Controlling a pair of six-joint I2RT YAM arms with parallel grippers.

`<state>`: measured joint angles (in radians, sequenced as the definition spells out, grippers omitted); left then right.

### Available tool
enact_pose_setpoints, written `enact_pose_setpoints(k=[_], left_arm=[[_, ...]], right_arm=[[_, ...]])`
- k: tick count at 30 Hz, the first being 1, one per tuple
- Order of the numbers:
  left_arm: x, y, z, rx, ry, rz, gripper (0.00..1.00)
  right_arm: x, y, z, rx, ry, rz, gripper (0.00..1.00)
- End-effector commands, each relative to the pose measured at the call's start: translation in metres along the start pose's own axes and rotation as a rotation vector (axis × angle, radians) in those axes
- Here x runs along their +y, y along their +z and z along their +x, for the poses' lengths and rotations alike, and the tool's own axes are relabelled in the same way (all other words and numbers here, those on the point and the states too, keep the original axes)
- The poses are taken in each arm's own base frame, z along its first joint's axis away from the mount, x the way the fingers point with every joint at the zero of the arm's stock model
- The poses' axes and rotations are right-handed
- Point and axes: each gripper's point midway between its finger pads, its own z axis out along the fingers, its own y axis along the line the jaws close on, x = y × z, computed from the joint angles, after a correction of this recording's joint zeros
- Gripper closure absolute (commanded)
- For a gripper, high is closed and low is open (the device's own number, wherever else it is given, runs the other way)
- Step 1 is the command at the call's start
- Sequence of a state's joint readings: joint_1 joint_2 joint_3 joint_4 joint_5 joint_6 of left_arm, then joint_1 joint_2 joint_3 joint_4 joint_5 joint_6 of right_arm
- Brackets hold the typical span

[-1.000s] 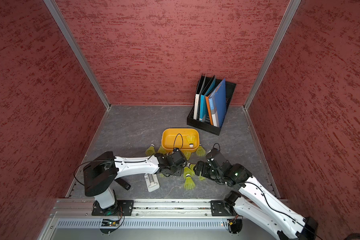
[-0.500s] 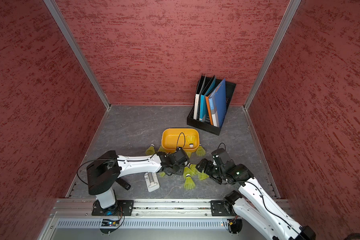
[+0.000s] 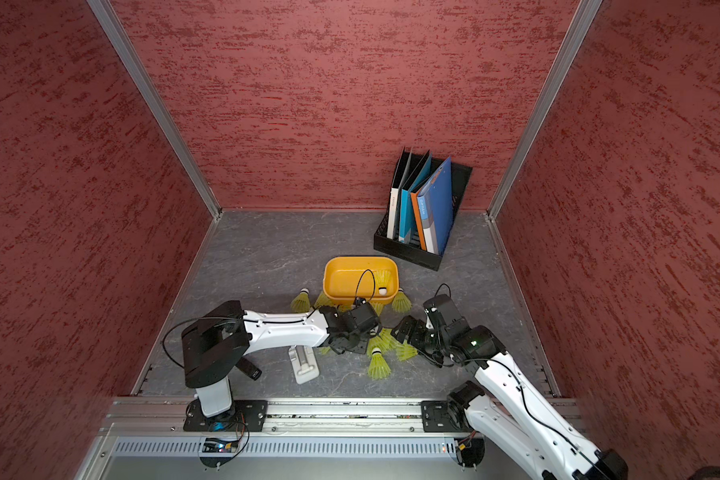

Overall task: Put the shuttlecocks into the storage box
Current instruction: Pick up the shuttlecock at the center of the board.

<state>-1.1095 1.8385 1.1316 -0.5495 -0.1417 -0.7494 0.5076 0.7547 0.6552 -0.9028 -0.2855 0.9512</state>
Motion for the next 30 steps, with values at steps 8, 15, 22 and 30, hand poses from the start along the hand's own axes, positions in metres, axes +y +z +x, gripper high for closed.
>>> enact_pose_setpoints(k=[8, 15, 22, 30], left_arm=[[-0.002, -0.006, -0.009, -0.039, 0.013, -0.015, 0.82], [-0.003, -0.024, 0.0, -0.05, 0.014, -0.005, 0.83], [-0.01, -0.056, 0.02, -0.059, 0.045, 0.047, 0.83], [-0.011, -0.105, 0.007, -0.122, 0.031, 0.095, 0.83]], right_arm=[[0.012, -0.003, -0.008, -0.017, -0.047, -0.029, 0.02], [0.019, -0.009, -0.014, -0.038, -0.083, -0.032, 0.02], [0.026, -0.018, -0.023, -0.074, -0.148, -0.012, 0.02], [0.061, -0.037, -0.05, -0.161, -0.263, -0.028, 0.02]])
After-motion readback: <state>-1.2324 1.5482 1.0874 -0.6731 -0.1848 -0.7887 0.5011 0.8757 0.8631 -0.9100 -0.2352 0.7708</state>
